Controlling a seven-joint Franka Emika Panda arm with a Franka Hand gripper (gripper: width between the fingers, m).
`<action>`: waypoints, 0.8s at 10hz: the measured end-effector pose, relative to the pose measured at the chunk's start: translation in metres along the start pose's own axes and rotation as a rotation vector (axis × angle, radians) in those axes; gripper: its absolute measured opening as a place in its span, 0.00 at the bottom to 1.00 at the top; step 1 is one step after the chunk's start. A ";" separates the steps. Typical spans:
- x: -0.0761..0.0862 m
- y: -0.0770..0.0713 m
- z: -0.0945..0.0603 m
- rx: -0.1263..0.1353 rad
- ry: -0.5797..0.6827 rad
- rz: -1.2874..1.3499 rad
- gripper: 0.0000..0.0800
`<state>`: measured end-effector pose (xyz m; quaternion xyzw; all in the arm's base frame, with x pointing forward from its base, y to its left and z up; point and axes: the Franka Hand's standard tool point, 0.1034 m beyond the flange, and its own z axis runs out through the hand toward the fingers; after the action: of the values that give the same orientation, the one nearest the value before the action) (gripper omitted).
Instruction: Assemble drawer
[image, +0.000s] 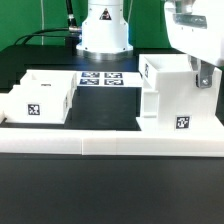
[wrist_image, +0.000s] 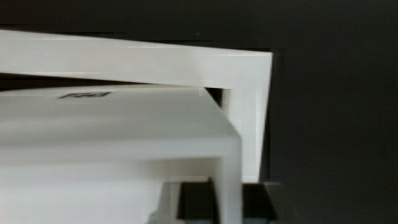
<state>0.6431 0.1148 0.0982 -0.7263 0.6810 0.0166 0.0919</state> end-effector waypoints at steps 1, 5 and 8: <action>0.000 -0.001 0.001 -0.002 0.000 0.009 0.05; 0.000 -0.008 0.001 -0.043 -0.003 0.073 0.05; 0.000 -0.008 0.001 -0.046 -0.003 0.069 0.06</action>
Offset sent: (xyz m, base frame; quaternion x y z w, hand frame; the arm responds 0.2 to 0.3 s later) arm 0.0328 0.0073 -0.0083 -0.0104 0.0189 0.0367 0.9991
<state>0.6508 0.1153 0.0976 -0.7043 0.7049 0.0366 0.0756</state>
